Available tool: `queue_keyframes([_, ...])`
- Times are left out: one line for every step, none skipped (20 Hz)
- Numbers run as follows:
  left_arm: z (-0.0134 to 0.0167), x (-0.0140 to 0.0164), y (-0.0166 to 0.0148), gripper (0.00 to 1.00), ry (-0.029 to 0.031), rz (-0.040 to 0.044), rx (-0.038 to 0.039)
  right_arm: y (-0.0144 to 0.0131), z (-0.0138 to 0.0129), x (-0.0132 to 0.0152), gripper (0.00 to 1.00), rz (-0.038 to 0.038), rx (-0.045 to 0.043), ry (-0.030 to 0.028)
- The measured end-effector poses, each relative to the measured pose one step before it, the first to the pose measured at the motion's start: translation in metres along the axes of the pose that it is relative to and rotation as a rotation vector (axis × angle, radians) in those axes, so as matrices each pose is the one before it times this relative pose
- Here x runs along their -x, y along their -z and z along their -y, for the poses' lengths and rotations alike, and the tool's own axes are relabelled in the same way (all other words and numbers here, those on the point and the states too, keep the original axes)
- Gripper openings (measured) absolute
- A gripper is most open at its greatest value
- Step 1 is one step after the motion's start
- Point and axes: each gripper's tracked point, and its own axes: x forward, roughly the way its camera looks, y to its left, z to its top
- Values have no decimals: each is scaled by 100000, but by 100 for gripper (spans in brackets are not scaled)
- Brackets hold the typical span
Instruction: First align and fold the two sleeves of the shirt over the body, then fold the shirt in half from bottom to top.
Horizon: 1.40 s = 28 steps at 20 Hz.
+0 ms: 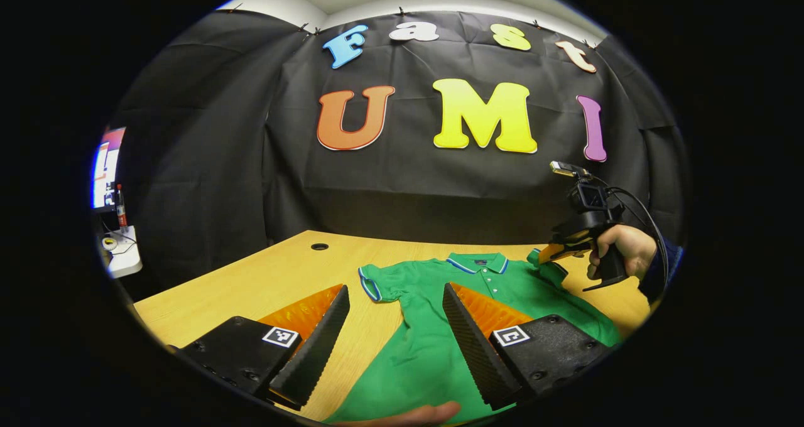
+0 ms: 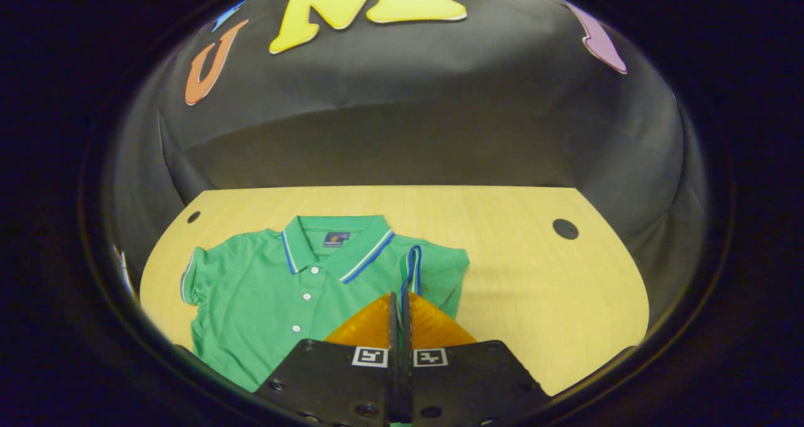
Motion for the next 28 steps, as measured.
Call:
queue_keyframes([-325,-61,49,96,-391,19,-250,46,-770,5,0,-20,923,-159])
queue_keyframes([-229,-80,35,96,-265,-431,55,-263,-739,75,0,942,662,-107])
queue_keyframes([-40,-83,150,96,224,-443,259,-272,-694,179,0,744,-366,-379])
queue_keyframes([-6,-10,159,96,378,-376,214,-256,-812,334,0,752,-935,-1134])
queue_keyframes([33,-88,13,96,128,-188,145,-447,-727,698,1,1390,-1150,-1979])
queue_keyframes([28,-83,-17,96,227,-147,-100,-563,-642,449,4,1987,-973,-1958])
queue_keyframes([-118,-91,-136,96,33,123,-421,-710,-311,840,5,2388,-438,-880])
queue_keyframes([-306,-294,-53,96,-998,-31,-152,-957,-117,886,22,3296,-36,-363])
queue_keyframes([-413,-355,-41,96,-1225,-608,601,-892,-61,954,39,3291,539,-427])
queue_keyframes([-225,-367,3,96,-433,-1306,789,-874,-54,1105,57,3410,961,-57])
queue_keyframes([-46,-359,-209,96,-298,-635,830,-892,77,1070,75,3404,947,-249])
queue_keyframes([-244,-425,-449,96,-196,97,495,-867,-3,1155,88,3239,830,167])
queue_keyframes([-260,-523,-473,96,-585,-10,-304,-860,4,1299,92,2988,746,-495])
queue_keyframes([-447,-594,-465,96,-1260,33,-751,-593,-26,1092,98,2415,1035,-353])
queue_keyframes([-412,-721,-556,100,-1212,-33,-730,-622,140,1147,97,2401,1217,212])
queue_keyframes([-185,-761,-776,96,-295,118,115,-550,206,1148,97,2184,1067,374])
queue_keyframes([141,-779,-688,96,591,-891,551,-476,-23,1201,96,1967,913,-369])
queue_keyframes([-49,-833,-632,96,505,-764,946,-275,51,1244,96,1960,1191,-558])
queue_keyframes([71,-1019,-648,96,429,-903,765,-495,220,1205,97,2482,654,319])
queue_keyframes([-19,-1036,-681,96,66,-832,-318,-255,246,1361,97,2516,1178,-13])
queue_keyframes([-391,-1056,-550,96,-660,-438,-1070,-257,281,1240,97,2379,920,237])
queue_keyframes([-445,-1166,-389,96,-1416,-1256,-2121,134,269,1208,97,2059,652,570])
queue_keyframes([-329,-1343,-214,96,-1147,-558,-2076,185,140,912,96,1567,-147,417])
queue_keyframes([-189,-1413,-137,96,-475,-733,-752,586,11,1070,96,348,182,160])
queue_keyframes([150,-1520,300,96,710,-2471,-281,646,-58,941,96,-445,-616,-172])
queue_keyframes([-87,-1288,1003,96,363,-4255,-519,924,-350,807,96,-1264,566,-2219])
queue_keyframes([-139,-1348,1144,96,-717,-4864,-367,804,-76,764,96,-1024,384,-1152])
queue_keyframes([-154,-1324,1167,96,-486,-4727,-23,750,-77,913,97,-639,833,-1107])
